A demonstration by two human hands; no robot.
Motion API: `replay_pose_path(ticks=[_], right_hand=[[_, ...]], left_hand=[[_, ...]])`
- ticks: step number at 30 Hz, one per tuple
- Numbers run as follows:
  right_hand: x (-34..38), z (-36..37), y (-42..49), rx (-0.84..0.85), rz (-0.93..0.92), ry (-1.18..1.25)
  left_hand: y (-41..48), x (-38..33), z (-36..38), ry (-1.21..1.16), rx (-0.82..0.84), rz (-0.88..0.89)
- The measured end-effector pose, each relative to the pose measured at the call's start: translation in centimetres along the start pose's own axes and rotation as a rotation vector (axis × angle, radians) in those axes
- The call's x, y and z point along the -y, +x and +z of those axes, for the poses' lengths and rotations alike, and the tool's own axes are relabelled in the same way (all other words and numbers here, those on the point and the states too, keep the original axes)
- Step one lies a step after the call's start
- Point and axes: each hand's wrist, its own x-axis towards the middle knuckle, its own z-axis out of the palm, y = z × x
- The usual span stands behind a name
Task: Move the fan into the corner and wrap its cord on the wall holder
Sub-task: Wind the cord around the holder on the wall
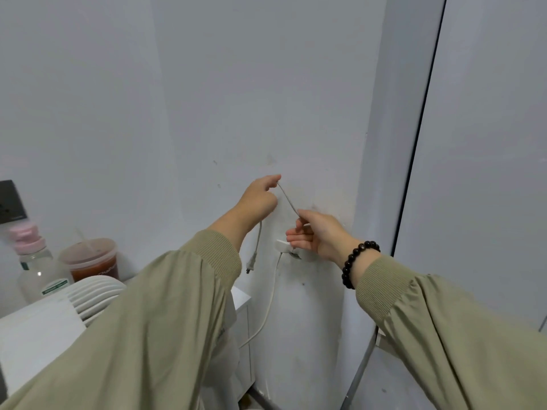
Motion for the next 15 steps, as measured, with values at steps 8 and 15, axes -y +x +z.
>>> replay_pose_path(ticks=[8,15], right_hand=[[-0.2,0.0,-0.2,0.005,0.023,0.182],[0.4,-0.3,-0.2,-0.015,0.055,0.223]], left_hand=[[-0.6,2.3,0.1,0.896,-0.267,0.145],[-1.1,0.6,-0.5,0.697,-0.490,0.109]])
